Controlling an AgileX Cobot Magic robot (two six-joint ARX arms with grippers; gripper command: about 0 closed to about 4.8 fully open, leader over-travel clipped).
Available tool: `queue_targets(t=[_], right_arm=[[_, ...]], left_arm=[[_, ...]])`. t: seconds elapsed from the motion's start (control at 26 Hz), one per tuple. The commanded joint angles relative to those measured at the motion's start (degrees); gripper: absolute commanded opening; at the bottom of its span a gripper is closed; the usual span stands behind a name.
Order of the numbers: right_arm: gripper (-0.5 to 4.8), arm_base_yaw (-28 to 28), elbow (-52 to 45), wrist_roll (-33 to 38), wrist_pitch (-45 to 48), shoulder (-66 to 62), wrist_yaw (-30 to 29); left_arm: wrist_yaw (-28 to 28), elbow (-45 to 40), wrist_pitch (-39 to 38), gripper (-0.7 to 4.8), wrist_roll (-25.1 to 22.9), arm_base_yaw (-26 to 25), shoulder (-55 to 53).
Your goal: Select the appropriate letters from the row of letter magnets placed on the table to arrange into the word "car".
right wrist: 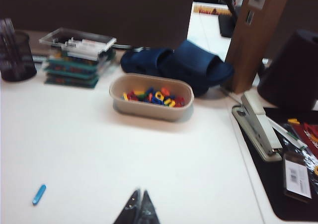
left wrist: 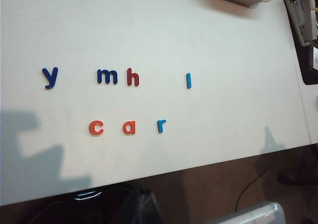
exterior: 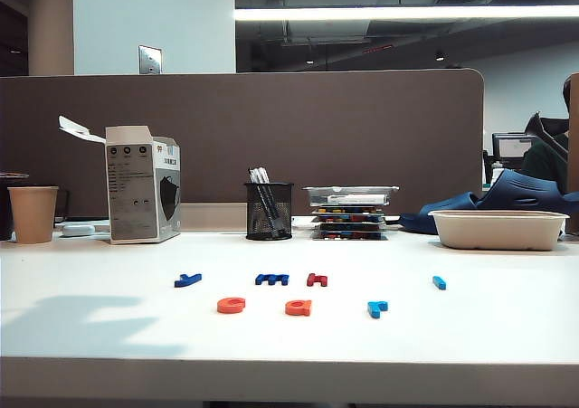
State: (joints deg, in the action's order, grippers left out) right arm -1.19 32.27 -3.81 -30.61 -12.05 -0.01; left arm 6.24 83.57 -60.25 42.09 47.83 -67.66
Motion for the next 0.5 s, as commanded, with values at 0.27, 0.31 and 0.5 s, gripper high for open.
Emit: queue_targets(t=[0.27,0.31,0.5], right_arm=[[-0.02,0.09,-12.17,3.78,12.48,9.55,-4.17],[-0.02,0.09,-13.77,5.27,13.66,9.66,-4.17],[-0.02,0.09,-22.25,7.04,22.71,10.86,-3.30]], left_arm=[[0.20,0.15,0.68,-0.05,-0.04,0.00,0.13],[0.22,0.15,0.81,-0.05,-0.04,-0.02,0.13],[0.17,0.15,0.87,-0.05,-0.04,0.00,0.13]])
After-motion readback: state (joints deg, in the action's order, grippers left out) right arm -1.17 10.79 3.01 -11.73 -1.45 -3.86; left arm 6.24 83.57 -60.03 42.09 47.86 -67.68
